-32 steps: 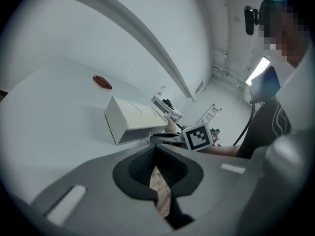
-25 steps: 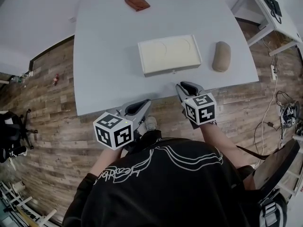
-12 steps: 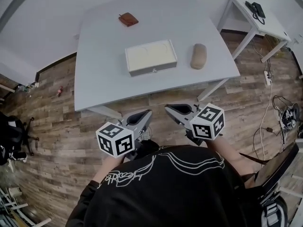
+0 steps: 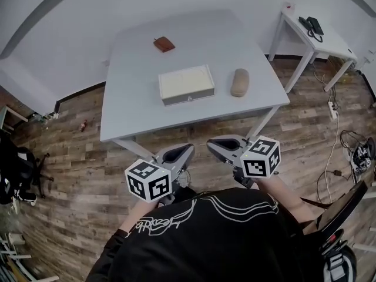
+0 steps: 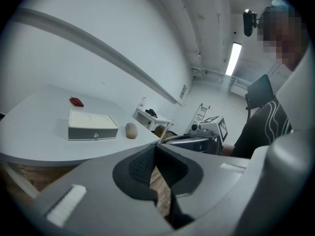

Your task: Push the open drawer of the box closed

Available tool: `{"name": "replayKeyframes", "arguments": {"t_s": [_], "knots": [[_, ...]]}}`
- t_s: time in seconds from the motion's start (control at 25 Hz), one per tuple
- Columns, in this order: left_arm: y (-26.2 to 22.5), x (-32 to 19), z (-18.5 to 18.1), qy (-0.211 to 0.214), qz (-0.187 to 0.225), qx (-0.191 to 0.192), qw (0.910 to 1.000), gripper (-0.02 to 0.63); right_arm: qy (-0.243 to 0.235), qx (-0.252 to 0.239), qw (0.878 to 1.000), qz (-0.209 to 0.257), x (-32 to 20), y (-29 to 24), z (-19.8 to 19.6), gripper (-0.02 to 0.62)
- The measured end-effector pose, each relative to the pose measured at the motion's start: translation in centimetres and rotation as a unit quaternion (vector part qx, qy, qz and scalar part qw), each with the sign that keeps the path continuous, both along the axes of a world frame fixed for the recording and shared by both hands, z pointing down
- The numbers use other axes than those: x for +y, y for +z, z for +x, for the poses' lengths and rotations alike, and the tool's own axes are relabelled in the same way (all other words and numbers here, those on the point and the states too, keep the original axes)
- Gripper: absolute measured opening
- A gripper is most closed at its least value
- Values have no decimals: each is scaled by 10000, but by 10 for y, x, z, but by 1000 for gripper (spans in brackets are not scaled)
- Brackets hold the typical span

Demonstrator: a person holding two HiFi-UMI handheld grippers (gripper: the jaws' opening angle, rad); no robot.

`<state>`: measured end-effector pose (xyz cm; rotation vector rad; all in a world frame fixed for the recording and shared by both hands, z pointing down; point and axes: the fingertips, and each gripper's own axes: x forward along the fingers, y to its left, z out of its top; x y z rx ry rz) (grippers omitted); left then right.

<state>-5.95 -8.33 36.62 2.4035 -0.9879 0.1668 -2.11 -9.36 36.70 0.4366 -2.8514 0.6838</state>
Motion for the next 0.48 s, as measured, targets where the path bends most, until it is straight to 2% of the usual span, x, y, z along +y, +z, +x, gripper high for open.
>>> {"name": "replayKeyframes", "arguments": {"t_s": [0.48], "knots": [[5,8,5,21,-64,-38,10000,6,-23,48,10000,7,11,6,2,8]]}}
